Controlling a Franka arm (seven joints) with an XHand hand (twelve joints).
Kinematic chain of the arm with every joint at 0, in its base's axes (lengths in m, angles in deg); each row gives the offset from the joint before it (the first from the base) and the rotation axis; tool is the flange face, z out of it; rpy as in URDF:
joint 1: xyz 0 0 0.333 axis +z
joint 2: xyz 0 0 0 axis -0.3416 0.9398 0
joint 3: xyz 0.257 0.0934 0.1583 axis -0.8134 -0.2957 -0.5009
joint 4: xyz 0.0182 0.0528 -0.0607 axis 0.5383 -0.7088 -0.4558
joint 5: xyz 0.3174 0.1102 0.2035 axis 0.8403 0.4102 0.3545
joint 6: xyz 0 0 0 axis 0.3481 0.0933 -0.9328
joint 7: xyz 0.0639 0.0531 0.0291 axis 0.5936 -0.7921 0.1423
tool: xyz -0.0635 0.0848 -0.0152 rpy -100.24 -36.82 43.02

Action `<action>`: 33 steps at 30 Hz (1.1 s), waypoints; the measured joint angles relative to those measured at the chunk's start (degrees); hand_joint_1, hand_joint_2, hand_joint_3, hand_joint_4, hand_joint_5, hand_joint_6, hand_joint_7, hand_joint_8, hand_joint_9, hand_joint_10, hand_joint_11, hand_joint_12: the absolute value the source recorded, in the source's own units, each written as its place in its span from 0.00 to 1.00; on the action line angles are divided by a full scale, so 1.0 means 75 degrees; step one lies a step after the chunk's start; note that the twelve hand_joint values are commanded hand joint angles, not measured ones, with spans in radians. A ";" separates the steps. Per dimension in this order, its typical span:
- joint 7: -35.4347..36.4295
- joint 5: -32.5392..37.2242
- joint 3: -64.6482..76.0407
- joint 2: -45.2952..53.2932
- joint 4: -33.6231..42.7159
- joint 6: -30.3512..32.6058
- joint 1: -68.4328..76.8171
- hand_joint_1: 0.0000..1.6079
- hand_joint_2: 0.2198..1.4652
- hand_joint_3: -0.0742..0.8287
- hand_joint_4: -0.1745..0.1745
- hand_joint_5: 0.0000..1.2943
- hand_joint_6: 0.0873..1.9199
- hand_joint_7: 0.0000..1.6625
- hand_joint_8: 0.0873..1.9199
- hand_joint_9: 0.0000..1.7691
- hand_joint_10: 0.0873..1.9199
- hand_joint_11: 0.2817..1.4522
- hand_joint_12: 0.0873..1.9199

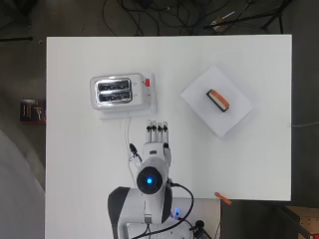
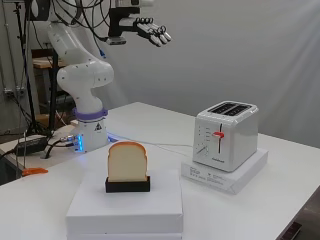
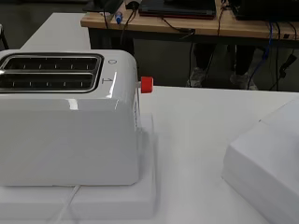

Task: Teleoperate dual arm-hand system to toast a bread

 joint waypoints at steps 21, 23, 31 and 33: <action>0.0654 -0.0430 0.2039 0.2792 0.2384 -0.0665 -0.0272 0.05 0.75 0.09 0.50 0.24 0.00 0.22 0.00 0.27 0.00 0.18 0.00; 0.1057 -0.0451 0.2285 0.3533 0.2904 -0.0760 -0.0336 0.07 0.76 0.09 0.52 0.26 0.00 0.24 0.00 0.29 0.00 0.18 0.00; 0.1532 -0.0817 0.3159 0.5975 0.4896 -0.1119 -0.0465 0.14 0.75 0.08 0.52 0.29 0.00 0.25 0.00 0.27 0.00 0.12 0.00; 0.1867 -0.0627 0.3139 0.6441 0.5356 -0.1150 -0.0733 0.14 0.76 0.08 0.52 0.30 0.00 0.27 0.00 0.28 0.00 0.12 0.00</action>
